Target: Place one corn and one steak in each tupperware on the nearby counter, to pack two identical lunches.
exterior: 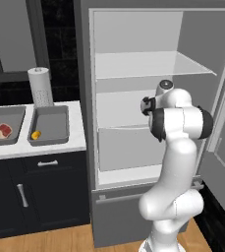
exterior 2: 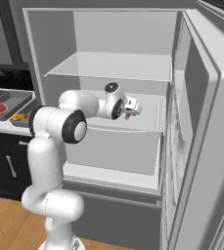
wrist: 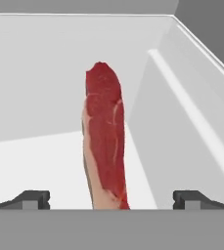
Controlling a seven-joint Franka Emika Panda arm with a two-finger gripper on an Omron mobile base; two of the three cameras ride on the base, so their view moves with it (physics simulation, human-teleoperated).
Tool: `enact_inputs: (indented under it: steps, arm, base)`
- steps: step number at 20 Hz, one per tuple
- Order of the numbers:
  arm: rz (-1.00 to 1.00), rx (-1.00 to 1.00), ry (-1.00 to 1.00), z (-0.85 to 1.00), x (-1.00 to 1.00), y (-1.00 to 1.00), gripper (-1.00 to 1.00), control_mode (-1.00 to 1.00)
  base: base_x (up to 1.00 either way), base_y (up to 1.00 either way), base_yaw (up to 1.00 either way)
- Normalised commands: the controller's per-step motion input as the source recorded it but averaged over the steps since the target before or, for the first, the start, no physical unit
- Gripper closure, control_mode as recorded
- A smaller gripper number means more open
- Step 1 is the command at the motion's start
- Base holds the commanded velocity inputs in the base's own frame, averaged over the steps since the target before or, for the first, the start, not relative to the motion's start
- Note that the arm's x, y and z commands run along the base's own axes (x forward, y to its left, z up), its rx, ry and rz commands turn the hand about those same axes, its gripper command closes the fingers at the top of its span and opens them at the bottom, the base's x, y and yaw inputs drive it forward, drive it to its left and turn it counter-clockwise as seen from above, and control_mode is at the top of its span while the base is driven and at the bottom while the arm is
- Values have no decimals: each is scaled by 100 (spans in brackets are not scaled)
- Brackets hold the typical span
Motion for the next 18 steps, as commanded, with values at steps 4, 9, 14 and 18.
enact_inputs:
  steps: [4,9,14,18]
  arm:
    - [0,0,0,-6,21,-1,-100,-100]
    - [0,0,0,-7,22,-3,-100,-100]
    - [0,2,0,-11,22,-6,-100,-100]
    - [0,2,0,-11,18,-6,-100,-100]
  base:
    - [0,0,0]
    - [0,0,0]
    - [0,0,0]
    - [0,0,0]
